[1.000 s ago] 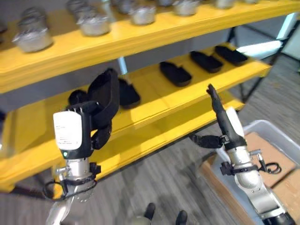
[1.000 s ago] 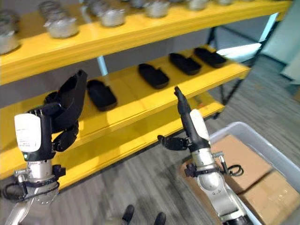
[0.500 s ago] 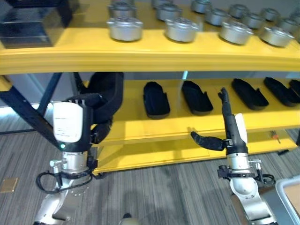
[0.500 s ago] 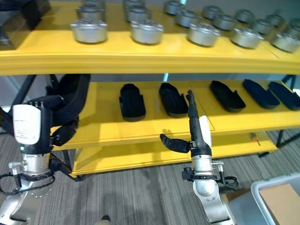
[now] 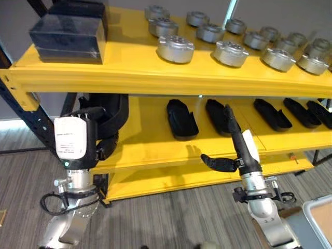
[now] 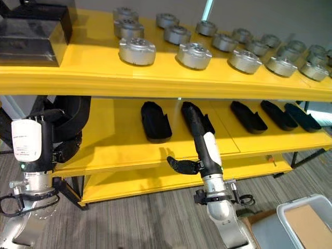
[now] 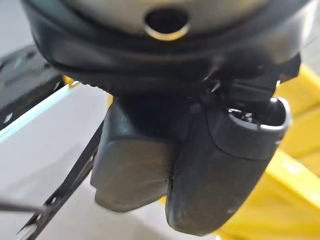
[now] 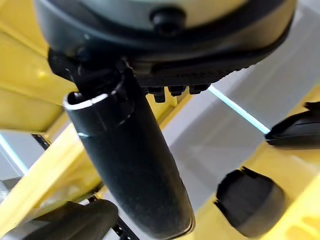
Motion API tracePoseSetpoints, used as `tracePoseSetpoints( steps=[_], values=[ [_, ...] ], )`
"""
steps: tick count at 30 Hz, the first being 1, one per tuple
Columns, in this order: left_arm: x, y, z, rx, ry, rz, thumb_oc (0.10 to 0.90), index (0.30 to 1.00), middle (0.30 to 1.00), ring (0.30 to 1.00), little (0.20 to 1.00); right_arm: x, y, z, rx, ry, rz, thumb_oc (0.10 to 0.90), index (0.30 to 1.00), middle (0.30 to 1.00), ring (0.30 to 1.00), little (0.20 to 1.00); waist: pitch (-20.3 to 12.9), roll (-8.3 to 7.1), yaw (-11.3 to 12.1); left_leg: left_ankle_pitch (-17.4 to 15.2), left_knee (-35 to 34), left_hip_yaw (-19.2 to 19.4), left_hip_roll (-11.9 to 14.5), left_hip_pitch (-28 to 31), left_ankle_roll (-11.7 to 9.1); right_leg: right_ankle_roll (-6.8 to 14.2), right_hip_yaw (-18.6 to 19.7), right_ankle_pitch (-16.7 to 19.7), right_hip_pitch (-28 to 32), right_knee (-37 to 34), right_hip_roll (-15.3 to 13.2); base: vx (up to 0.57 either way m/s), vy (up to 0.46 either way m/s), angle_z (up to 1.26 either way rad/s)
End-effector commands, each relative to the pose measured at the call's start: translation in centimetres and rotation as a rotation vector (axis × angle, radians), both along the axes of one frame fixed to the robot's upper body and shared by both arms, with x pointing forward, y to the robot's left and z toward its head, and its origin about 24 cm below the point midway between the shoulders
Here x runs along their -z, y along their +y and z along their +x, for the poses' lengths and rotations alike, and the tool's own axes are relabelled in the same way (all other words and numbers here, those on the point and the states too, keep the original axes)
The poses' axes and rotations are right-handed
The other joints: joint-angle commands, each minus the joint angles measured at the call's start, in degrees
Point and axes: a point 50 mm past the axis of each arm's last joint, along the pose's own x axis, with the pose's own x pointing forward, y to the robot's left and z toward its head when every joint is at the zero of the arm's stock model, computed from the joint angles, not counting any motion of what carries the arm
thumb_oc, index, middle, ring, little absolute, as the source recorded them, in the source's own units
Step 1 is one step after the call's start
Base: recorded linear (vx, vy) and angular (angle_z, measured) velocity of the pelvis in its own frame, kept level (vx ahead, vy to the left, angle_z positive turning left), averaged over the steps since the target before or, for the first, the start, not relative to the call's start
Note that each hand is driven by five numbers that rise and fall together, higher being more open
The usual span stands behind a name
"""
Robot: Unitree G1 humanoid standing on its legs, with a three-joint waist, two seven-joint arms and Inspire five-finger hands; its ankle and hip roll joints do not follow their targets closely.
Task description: Move parts from the plastic box to the shelf.
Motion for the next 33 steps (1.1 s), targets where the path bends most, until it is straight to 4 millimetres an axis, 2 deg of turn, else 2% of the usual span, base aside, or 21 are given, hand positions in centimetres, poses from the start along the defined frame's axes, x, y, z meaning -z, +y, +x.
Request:
tracePoseSetpoints(
  steps=[1, 2, 3, 6, 11, 14, 16, 18, 19, 21, 22, 24, 25, 26, 27, 28, 30, 33],
  values=[
    [-5.9, -2.4, -0.3, 0.141, -0.327, 0.023, 0.400, 0.300, 0.300, 0.300, 0.300, -5.1, 0.3, 0.9, -0.049, -0.269, 0.021, 0.900, 1.000, 1.000, 1.000, 1.000, -3.9, 1.50, -0.6, 1.2, -4.5, -4.9, -0.2, 1.0, -1.8, 2.0, -1.4, 7.9, 4.7, -6.9, -2.1, 0.07, -0.127, 0.18],
    [-5.8, -2.6, -0.3, 0.146, -0.322, 0.026, 0.400, 0.300, 0.300, 0.300, 0.300, -5.0, 0.3, 0.9, -0.051, -0.266, 0.018, 0.900, 1.000, 1.000, 1.000, 1.000, -4.3, 1.20, -1.4, 1.3, -4.8, -5.2, -0.1, 0.8, -2.2, 1.5, 1.7, 6.0, 6.3, -9.4, 0.7, 0.08, -0.147, 0.33],
    [-5.6, -2.6, -0.4, 0.146, -0.318, 0.027, 0.400, 0.300, 0.300, 0.300, 0.300, -4.9, 0.3, 0.9, -0.055, -0.260, 0.021, 0.900, 1.000, 1.000, 1.000, 1.000, -4.8, 1.00, -1.2, 1.6, -5.1, -4.6, 0.1, 0.8, -2.6, 1.3, 2.0, 6.0, 7.2, -11.2, 1.4, 0.09, -0.147, 0.47],
    [-5.0, -2.5, -0.9, 0.147, -0.280, 0.004, 0.400, 0.300, 0.300, 0.300, 0.300, -4.7, 0.0, 0.7, -0.060, -0.237, 0.032, 0.900, 1.000, 1.000, 1.000, 1.000, -5.9, 1.15, -0.9, 1.4, -5.1, -3.8, 1.0, 1.0, -3.1, 0.7, 2.6, 5.1, 8.5, -12.6, 2.5, 0.11, -0.148, 0.13],
    [-4.6, -2.6, -1.0, 0.167, -0.256, -0.027, 0.400, 0.300, 0.300, 0.300, 0.300, -4.7, -0.7, 0.1, -0.055, -0.233, 0.046, 0.900, 1.000, 1.000, 1.000, 1.000, -6.6, 1.55, -1.6, 1.3, -3.2, -3.6, 4.4, 0.4, -5.4, -0.3, 0.6, 3.2, 10.6, -13.9, 4.4, 0.07, -0.191, -0.21],
    [-4.7, -2.8, -0.9, 0.184, -0.256, -0.040, 0.400, 0.300, 0.300, 0.300, 0.300, -4.9, -1.1, 0.0, -0.051, -0.244, 0.049, 0.900, 1.000, 1.000, 1.000, 1.000, -5.9, 1.52, -1.7, 0.4, 1.6, -4.2, 5.4, -1.8, -6.4, -1.2, 0.2, 2.4, 11.2, -13.9, 5.1, 0.00, -0.140, 0.06],
    [-4.8, -3.1, -0.8, 0.199, -0.263, -0.054, 0.400, 0.300, 0.300, 0.300, 0.300, -5.2, -1.3, 0.0, -0.049, -0.257, 0.058, 0.900, 1.000, 1.000, 1.000, 1.000, -4.5, 1.23, -1.7, -0.6, 9.6, -4.4, 5.4, -5.4, -7.8, -2.2, -0.3, 1.5, 11.8, -13.6, 5.1, -0.06, -0.135, 0.13],
    [-4.8, -3.3, -0.7, 0.212, -0.264, -0.055, 0.400, 0.300, 0.300, 0.300, 0.300, -5.7, -1.4, 0.1, -0.060, -0.273, 0.045, 0.900, 1.000, 1.000, 1.000, 1.000, -2.7, 1.40, -0.7, 0.6, 16.2, -7.7, 4.0, -8.4, -8.8, -3.5, 0.0, 0.8, 12.1, -12.7, 5.8, -0.03, -0.117, 0.15],
    [-4.8, -3.3, -0.6, 0.209, -0.266, -0.052, 0.400, 0.300, 0.300, 0.300, 0.300, -5.7, -1.4, 0.2, -0.059, -0.277, 0.046, 0.900, 1.000, 1.000, 1.000, 1.000, -2.4, 1.49, -0.6, 1.2, 16.8, -8.9, 4.3, -9.0, -9.0, -3.6, 0.3, 0.5, 12.0, -12.4, 6.1, 0.02, -0.037, 0.05],
    [-4.8, -3.0, -0.8, 0.198, -0.259, -0.039, 0.400, 0.300, 0.300, 0.300, 0.300, -5.8, -1.5, 0.2, -0.056, -0.284, 0.047, 0.900, 1.000, 1.000, 1.000, 1.000, -2.4, 1.56, -0.8, 2.2, 13.8, -9.1, 7.8, -9.0, -9.4, -3.2, 0.6, 0.0, 11.9, -12.1, 6.1, 0.04, 0.030, -0.04],
    [-4.8, -3.0, -0.8, 0.197, -0.259, -0.039, 0.400, 0.300, 0.300, 0.300, 0.300, -5.8, -1.5, 0.2, -0.057, -0.283, 0.048, 0.900, 1.000, 1.000, 1.000, 1.000, -2.4, 1.58, -0.8, 2.4, 13.2, -9.0, 8.0, -8.6, -9.5, -3.3, 0.7, -0.1, 11.9, -12.0, 6.2, 0.06, 0.051, -0.04],
    [-4.8, -2.4, -1.0, 0.174, -0.259, -0.027, 0.400, 0.300, 0.300, 0.300, 0.300, -5.8, -1.4, 0.2, -0.060, -0.279, 0.060, 0.900, 1.000, 1.000, 1.000, 1.000, -2.5, 1.65, -0.3, 5.1, 7.8, -10.3, 12.4, -7.7, -9.8, -2.5, 1.4, -0.6, 11.8, -11.4, 5.8, 0.06, 0.094, -0.12],
    [-4.9, -2.3, -1.0, 0.167, -0.265, -0.024, 0.400, 0.300, 0.300, 0.300, 0.300, -5.8, -1.4, 0.3, -0.060, -0.279, 0.061, 0.900, 1.000, 1.000, 1.000, 1.000, -2.4, 1.80, 0.0, 6.4, 6.1, -11.7, 13.6, -7.9, -9.7, -2.1, 1.8, -0.8, 11.8, -11.3, 5.6, 0.04, 0.073, -0.16],
    [-5.0, -2.3, -1.0, 0.167, -0.266, -0.024, 0.400, 0.300, 0.300, 0.300, 0.300, -5.8, -1.4, 0.3, -0.060, -0.279, 0.061, 0.900, 1.000, 1.000, 1.000, 1.000, -2.4, 1.85, -0.1, 7.0, 5.2, -11.7, 13.8, -7.5, -9.8, -2.2, 1.7, -0.9, 11.7, -11.1, 5.7, 0.06, 0.129, -0.24],
    [-4.9, -1.8, -1.0, 0.134, -0.268, -0.020, 0.400, 0.300, 0.300, 0.300, 0.300, -5.6, -1.3, 0.4, -0.061, -0.270, 0.057, 0.900, 1.000, 1.000, 1.000, 1.000, -2.5, 2.84, -0.2, 8.0, 1.9, -13.9, 15.4, -6.5, -10.1, -1.4, 2.9, -1.7, 11.0, -10.2, 5.5, 0.09, 0.206, -0.25],
    [-4.9, -1.5, -0.9, 0.113, -0.267, -0.002, 0.400, 0.300, 0.300, 0.300, 0.300, -5.4, -1.7, 0.2, -0.047, -0.262, 0.041, 0.900, 1.000, 1.000, 1.000, 1.000, -3.1, 4.01, -1.1, 7.8, -0.5, -10.5, 16.2, -5.9, -10.9, -1.1, 2.2, -1.5, 10.9, -9.7, 4.7, 0.12, 0.251, -0.31],
    [-4.8, -1.4, -1.2, 0.107, -0.259, 0.033, 0.400, 0.300, 0.300, 0.300, 0.300, -5.0, -1.8, -0.1, -0.039, -0.245, 0.030, 0.900, 1.000, 1.000, 1.000, 1.000, -3.8, 4.45, -0.8, 7.7, -2.4, -10.3, 15.6, -4.3, -11.1, -1.0, 2.1, -1.0, 10.8, -9.9, 4.5, 0.10, 0.145, -0.14],
    [-4.7, -0.9, -1.4, 0.087, -0.240, 0.067, 0.400, 0.300, 0.300, 0.300, 0.300, -4.4, -2.2, -0.6, -0.022, -0.214, 0.025, 0.900, 1.000, 1.000, 1.000, 1.000, -4.1, 4.15, -0.7, 6.7, -3.6, -8.7, 14.5, -2.4, -11.0, -0.4, 1.8, -0.4, 11.8, -10.7, 3.5, 0.11, 0.141, -0.02]
  ],
)
